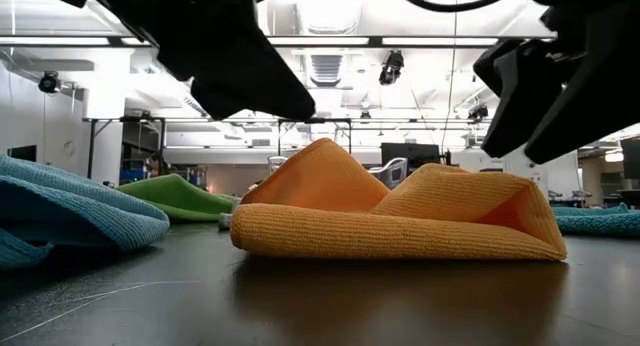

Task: Fold microfiber towels
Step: Fold the orange microfiber cloth

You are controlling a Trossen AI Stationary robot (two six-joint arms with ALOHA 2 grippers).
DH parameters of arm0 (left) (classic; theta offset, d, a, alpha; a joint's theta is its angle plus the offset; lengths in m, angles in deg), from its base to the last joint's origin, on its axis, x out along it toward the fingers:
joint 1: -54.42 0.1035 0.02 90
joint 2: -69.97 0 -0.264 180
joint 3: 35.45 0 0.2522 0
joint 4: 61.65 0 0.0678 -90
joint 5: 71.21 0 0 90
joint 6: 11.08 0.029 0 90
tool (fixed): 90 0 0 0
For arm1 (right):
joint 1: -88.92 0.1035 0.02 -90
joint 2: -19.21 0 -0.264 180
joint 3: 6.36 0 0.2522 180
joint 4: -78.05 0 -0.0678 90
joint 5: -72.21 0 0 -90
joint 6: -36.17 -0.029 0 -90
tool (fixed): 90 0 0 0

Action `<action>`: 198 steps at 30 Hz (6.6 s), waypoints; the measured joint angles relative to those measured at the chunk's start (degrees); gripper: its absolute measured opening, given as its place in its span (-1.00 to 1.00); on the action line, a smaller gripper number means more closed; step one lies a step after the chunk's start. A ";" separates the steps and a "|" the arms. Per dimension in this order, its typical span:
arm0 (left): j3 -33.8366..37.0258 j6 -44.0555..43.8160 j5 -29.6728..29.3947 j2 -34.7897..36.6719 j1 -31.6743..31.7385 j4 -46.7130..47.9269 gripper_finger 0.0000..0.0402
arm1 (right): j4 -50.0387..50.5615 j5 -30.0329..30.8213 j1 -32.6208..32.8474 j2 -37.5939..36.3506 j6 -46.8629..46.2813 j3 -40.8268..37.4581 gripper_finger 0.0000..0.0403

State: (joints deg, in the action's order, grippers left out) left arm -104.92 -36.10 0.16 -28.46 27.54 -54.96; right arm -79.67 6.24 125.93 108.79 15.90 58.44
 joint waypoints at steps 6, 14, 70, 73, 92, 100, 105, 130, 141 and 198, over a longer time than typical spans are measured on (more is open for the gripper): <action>0.13 -2.78 -7.65 0.00 0.31 0.06 -0.42 | -1.13 1.53 0.13 0.07 -0.13 -2.08 -0.14; 0.90 -9.18 -7.48 -0.35 0.90 -0.25 -0.23 | -5.05 1.56 0.22 1.40 0.63 -3.32 -0.30; 2.75 7.37 5.79 -4.28 -4.51 -1.35 -0.57 | -1.11 -5.23 3.48 -1.63 -4.61 -3.91 -0.51; 2.50 7.32 6.69 -4.28 -4.96 -1.24 -0.41 | -0.64 -6.51 3.48 -2.86 -4.29 -3.76 -0.35; 0.76 5.70 4.11 -4.65 -5.15 -2.92 -0.75 | -8.05 -2.87 -8.44 -5.13 9.09 -3.71 -0.29; 0.76 2.80 4.91 -8.07 -5.61 -3.04 -0.97 | -27.17 -17.84 -18.91 1.99 14.89 -3.71 -0.30; 0.68 2.30 5.11 -8.84 -5.97 -3.03 -0.99 | -31.49 -24.71 -22.87 6.41 14.40 -2.11 -0.30; 0.90 -0.13 5.13 -9.25 -6.16 -3.20 -1.00 | -31.92 -28.96 -26.05 18.39 16.87 4.59 -0.30; 0.92 -0.13 5.13 -9.25 -6.16 -3.23 -1.00 | -32.03 -28.97 -26.05 18.47 17.35 4.97 -0.51; 1.31 -4.63 9.23 -8.01 -6.33 -2.81 -0.30 | -37.98 -25.98 -27.30 17.64 24.83 4.94 -0.53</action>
State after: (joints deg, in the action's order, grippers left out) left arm -103.60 -40.73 9.39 -36.47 21.21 -57.78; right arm -117.66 -19.74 98.63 126.44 40.73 63.39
